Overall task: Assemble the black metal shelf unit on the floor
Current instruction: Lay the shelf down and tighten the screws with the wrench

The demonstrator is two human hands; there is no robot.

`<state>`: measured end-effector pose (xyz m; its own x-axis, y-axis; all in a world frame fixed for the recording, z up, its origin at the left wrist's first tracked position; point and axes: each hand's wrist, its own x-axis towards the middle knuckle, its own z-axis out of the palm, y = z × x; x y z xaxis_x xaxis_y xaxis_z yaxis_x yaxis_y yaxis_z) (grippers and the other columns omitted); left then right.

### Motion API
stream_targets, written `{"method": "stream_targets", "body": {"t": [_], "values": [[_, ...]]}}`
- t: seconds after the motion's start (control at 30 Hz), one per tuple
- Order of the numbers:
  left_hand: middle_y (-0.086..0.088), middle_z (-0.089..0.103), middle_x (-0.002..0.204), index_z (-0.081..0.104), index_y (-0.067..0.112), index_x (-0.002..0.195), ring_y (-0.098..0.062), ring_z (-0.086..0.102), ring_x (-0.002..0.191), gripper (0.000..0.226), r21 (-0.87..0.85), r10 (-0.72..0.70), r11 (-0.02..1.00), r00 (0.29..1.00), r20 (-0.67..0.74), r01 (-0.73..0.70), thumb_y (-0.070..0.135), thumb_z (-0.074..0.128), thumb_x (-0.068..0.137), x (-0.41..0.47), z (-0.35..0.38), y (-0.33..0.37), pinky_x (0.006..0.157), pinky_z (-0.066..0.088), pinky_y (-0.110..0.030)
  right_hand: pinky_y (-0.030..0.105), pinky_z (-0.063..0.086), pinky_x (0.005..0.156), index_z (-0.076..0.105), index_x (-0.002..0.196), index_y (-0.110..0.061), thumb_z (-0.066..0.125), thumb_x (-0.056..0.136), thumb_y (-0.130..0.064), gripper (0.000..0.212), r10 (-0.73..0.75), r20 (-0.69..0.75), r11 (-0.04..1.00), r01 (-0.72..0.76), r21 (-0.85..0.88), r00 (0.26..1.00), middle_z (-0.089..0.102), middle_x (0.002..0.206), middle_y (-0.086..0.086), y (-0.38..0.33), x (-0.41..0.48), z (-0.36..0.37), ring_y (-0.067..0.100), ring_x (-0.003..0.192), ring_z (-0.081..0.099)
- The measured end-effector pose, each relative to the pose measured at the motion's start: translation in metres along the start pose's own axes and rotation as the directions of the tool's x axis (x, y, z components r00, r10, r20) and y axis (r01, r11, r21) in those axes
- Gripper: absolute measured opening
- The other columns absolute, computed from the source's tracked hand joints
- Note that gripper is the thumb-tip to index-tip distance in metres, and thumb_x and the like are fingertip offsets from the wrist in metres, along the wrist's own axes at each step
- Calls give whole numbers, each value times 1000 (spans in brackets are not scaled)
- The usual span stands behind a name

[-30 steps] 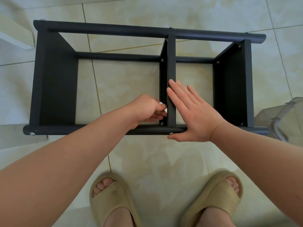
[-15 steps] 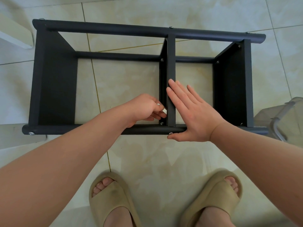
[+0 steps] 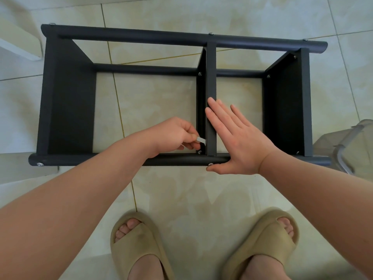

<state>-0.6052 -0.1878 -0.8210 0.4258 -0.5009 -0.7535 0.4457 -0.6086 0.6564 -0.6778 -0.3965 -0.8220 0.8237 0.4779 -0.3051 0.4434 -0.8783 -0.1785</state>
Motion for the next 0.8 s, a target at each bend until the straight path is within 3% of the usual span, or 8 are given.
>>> {"method": "stream_targets", "body": {"t": [0.33, 0.53, 0.7, 0.8], "values": [[12, 75, 78, 67, 19, 87, 6, 66, 73, 17, 100, 42, 994, 998, 45, -47, 11, 57, 99, -2, -3, -5, 79, 49, -23, 51, 9, 127, -1, 161, -3, 38, 80, -85, 121, -3, -23, 1000, 4, 5, 1000, -12, 169, 13, 0, 0, 1, 29, 156, -9], [14, 74, 75, 68, 19, 85, 7, 65, 70, 18, 136, 50, 989, 997, 66, -59, 8, 60, 97, -3, -4, -8, 62, 44, -6, 52, 10, 126, 0, 161, -3, 39, 80, -84, 121, -2, -24, 1000, 2, 6, 1000, -12, 169, 13, -1, 0, 1, 29, 156, -7], [10, 69, 77, 70, 18, 86, -1, 58, 66, 16, 197, 45, 979, 997, 70, -58, 9, 61, 95, -3, -2, -7, 70, 43, -20, 51, 9, 127, -2, 161, -3, 39, 80, -84, 121, 5, -7, 1000, -4, 3, 1000, -13, 168, 13, -1, 0, 0, 28, 156, -9], [14, 61, 65, 69, 21, 85, -4, 53, 61, 14, 252, 37, 966, 997, 72, -54, 14, 62, 95, -5, -2, -5, 66, 40, -23, 51, 9, 127, -1, 161, -3, 40, 80, -84, 121, 8, 1, 1000, -8, 13, 1000, -14, 168, 13, -2, 0, -1, 28, 156, -10]]}}
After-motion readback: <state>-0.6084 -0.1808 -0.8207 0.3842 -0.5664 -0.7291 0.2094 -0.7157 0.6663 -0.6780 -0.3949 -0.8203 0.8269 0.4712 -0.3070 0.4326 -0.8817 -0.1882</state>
